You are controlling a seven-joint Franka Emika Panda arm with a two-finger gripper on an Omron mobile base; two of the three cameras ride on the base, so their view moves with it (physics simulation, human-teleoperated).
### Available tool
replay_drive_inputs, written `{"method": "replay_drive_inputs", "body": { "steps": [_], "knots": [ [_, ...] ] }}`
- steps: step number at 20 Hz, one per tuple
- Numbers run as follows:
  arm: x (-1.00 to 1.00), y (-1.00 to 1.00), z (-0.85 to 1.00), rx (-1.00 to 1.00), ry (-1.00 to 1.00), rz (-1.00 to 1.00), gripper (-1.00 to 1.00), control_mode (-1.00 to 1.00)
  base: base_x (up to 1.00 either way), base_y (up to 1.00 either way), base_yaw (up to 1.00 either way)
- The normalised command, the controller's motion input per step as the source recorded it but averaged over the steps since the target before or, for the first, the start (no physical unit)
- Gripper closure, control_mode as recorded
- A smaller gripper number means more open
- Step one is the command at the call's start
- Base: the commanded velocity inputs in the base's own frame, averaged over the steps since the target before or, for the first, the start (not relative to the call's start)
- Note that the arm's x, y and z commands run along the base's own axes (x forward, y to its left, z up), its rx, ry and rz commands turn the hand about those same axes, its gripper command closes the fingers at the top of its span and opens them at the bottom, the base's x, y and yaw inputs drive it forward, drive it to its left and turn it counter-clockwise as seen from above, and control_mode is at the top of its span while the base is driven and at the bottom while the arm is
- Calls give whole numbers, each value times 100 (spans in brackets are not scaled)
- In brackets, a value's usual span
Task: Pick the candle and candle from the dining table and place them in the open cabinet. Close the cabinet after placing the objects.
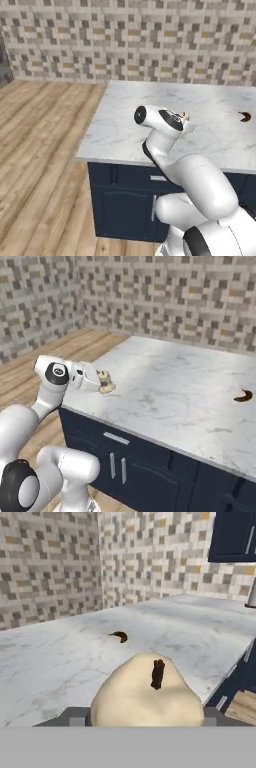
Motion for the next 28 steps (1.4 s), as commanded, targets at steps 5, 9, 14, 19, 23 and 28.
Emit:
{"method": "replay_drive_inputs", "body": {
  "steps": [5, 9, 14, 19, 23, 28],
  "knots": [
    [0, 0, 0, 0, 0, 0, 100, 100, 0, 74, 50],
    [0, 0, 0, 0, 0, 0, 100, 100, 0, 71, 49],
    [0, 0, 0, 0, 0, 0, 100, 100, 0, 69, 50],
    [0, 0, 0, 0, 0, 0, 100, 100, 2, 61, 50],
    [0, 0, 0, 0, 0, 0, 100, 100, 10, 34, 55],
    [0, 0, 0, 0, 0, 0, 100, 100, 8, 23, 56]
  ]
}}
